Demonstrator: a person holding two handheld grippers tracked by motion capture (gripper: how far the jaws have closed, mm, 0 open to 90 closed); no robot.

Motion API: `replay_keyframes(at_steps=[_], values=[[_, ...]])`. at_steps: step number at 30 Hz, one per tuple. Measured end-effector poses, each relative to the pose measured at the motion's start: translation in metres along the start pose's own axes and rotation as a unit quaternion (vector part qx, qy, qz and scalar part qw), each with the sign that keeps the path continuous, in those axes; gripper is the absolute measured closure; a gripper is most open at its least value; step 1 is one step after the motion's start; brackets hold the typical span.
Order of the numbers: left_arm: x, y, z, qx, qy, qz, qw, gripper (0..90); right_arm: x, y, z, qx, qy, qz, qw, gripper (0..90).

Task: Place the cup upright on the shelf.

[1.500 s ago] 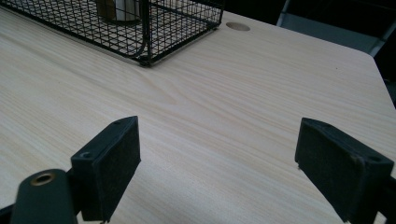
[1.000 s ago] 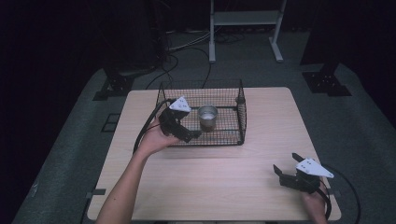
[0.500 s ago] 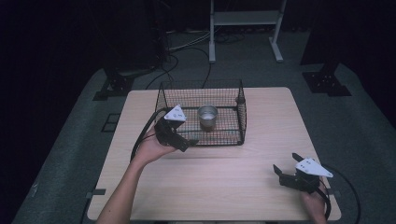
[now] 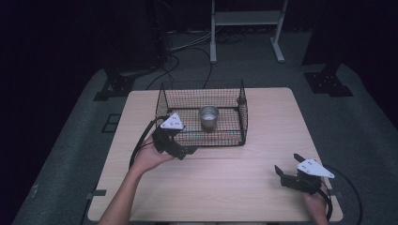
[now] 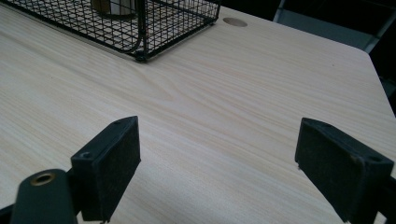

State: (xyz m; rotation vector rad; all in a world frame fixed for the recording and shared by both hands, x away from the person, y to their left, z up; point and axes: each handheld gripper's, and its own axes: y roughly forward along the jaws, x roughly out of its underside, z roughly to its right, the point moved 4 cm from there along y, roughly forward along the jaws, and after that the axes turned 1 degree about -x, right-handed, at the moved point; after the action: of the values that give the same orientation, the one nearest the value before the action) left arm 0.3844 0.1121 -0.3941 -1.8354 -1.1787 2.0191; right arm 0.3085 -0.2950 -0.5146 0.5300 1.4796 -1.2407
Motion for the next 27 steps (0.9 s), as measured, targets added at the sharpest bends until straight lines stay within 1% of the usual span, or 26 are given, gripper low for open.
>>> replay_keyframes(at_steps=[5, 7, 11, 13, 23, 27], values=[[0.007, -0.001, 0.002, 0.001, -0.003, 0.001, 1.0000, 2.8, 0.000, 0.000, 0.000, -0.001, -0.002, 0.000, 1.0000, 13.5], [0.010, -0.001, 0.003, -0.001, 0.000, -0.004, 1.0000, 2.8, 0.000, 0.000, 0.000, -0.001, -0.003, 0.000, 1.0000, 13.5], [0.014, -0.003, 0.005, -0.003, -0.002, 0.001, 1.0000, 2.8, 0.000, 0.000, 0.000, -0.001, -0.003, -0.001, 1.0000, 13.5], [0.017, -0.004, 0.006, -0.002, -0.002, -0.002, 1.0000, 2.8, 0.000, 0.000, 0.000, -0.001, -0.004, -0.001, 1.0000, 13.5], [0.029, -0.008, 0.009, -0.012, -0.004, -0.001, 0.9999, 2.8, 0.000, 0.000, 0.000, 0.000, -0.005, -0.001, 1.0000, 13.4], [0.034, -0.009, 0.010, -0.011, -0.008, 0.001, 0.9999, 2.8, 0.000, 0.000, 0.000, 0.000, -0.005, -0.001, 1.0000, 13.5]])
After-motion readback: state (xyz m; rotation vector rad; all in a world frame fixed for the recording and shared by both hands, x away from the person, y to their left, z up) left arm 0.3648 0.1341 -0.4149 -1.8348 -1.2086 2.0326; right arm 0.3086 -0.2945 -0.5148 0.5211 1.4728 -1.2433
